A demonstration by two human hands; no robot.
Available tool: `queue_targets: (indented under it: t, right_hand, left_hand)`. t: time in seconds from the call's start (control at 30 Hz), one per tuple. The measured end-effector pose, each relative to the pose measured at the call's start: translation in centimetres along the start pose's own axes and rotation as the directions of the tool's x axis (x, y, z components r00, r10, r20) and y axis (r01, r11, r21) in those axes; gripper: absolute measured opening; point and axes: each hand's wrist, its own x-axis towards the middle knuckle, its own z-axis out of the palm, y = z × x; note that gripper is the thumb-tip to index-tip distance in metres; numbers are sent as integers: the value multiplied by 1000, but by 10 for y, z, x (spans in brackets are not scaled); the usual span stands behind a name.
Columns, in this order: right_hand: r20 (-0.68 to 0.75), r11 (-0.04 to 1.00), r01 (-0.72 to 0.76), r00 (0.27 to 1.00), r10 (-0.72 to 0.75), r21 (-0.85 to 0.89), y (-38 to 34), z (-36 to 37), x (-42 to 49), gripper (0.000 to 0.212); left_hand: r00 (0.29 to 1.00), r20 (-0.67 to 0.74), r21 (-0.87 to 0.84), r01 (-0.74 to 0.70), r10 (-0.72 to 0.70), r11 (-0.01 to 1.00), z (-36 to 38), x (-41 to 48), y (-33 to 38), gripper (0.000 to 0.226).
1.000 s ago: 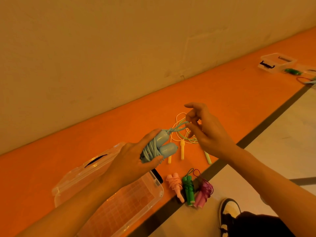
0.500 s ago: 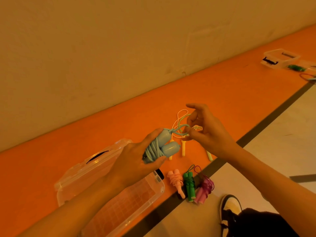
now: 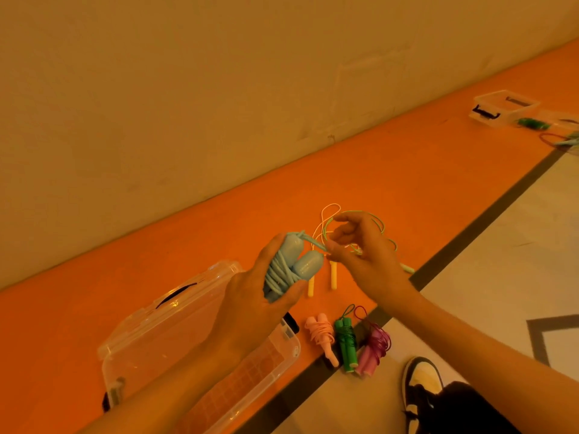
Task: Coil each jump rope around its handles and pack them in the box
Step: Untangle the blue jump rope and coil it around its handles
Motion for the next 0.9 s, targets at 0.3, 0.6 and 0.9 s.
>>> queue_targets:
  t: [0.3, 0.6, 0.9]
  right_hand:
    - [28, 978, -147, 989, 145, 150, 12, 0, -66, 54]
    - [-122, 949, -302, 942, 311, 88, 93, -76, -83, 56]
    - [-137, 847, -525, 836, 532, 82, 238, -108, -108, 43]
  left_hand:
    - [993, -73, -255, 73, -94, 964, 79, -2, 22, 62]
    - [974, 186, -332, 189, -132, 924, 197, 18, 15, 56]
    - [865, 440, -100, 316, -243, 944, 305, 29, -65, 62]
